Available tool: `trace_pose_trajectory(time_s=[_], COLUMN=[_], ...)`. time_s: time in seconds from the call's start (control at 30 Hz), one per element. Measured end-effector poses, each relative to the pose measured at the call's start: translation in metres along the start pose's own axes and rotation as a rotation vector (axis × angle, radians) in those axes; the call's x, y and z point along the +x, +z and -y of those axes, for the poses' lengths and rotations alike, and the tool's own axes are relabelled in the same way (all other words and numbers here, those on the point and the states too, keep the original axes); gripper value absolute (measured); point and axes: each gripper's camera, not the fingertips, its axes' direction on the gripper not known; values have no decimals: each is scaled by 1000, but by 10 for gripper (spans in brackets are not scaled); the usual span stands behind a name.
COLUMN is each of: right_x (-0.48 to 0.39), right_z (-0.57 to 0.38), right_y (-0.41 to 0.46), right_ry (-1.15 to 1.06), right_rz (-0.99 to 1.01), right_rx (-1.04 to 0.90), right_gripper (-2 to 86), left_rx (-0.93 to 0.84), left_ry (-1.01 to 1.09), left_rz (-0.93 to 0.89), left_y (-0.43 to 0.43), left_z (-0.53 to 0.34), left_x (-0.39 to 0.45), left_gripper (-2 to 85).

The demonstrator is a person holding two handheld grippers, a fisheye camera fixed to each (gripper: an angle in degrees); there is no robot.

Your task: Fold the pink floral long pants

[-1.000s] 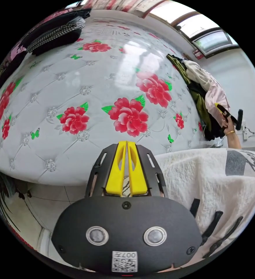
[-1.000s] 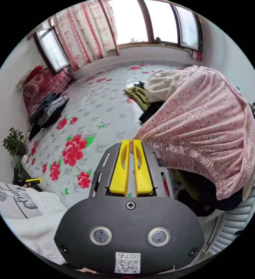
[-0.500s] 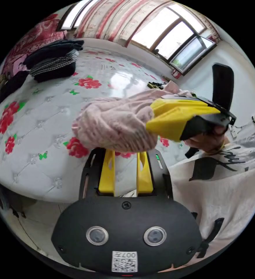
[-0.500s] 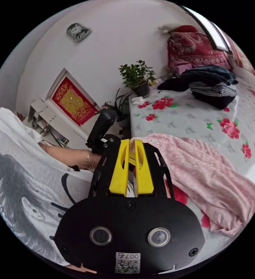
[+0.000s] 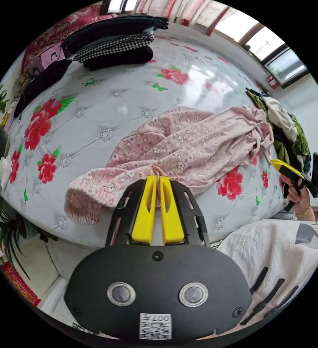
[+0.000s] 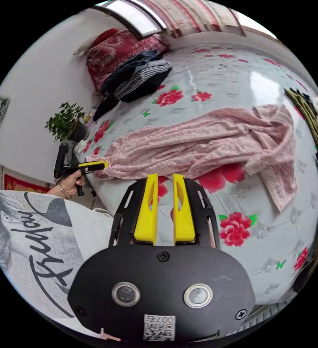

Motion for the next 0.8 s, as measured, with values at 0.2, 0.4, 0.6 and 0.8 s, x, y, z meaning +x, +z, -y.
trace_pose_trajectory(time_s=[0.2, 0.4, 0.6, 0.8], right_x=[52, 58, 50, 11], right_z=[-31, -21, 33, 63], right_y=[-39, -60, -36, 2], right_ry=[314, 421, 386, 249], right_rz=[-159, -271, -263, -321], right_rx=[115, 206, 170, 62], right_gripper=[56, 63, 76, 85], left_rx=[238, 719, 435, 349], left_ry=[21, -7, -264, -407], left_rz=[-315, -325, 44, 76], left_y=[-92, -274, -214, -121], left_z=[31, 55, 157, 101], left_x=[-44, -114, -167, -164], left_gripper=[-9, -5, 79, 87])
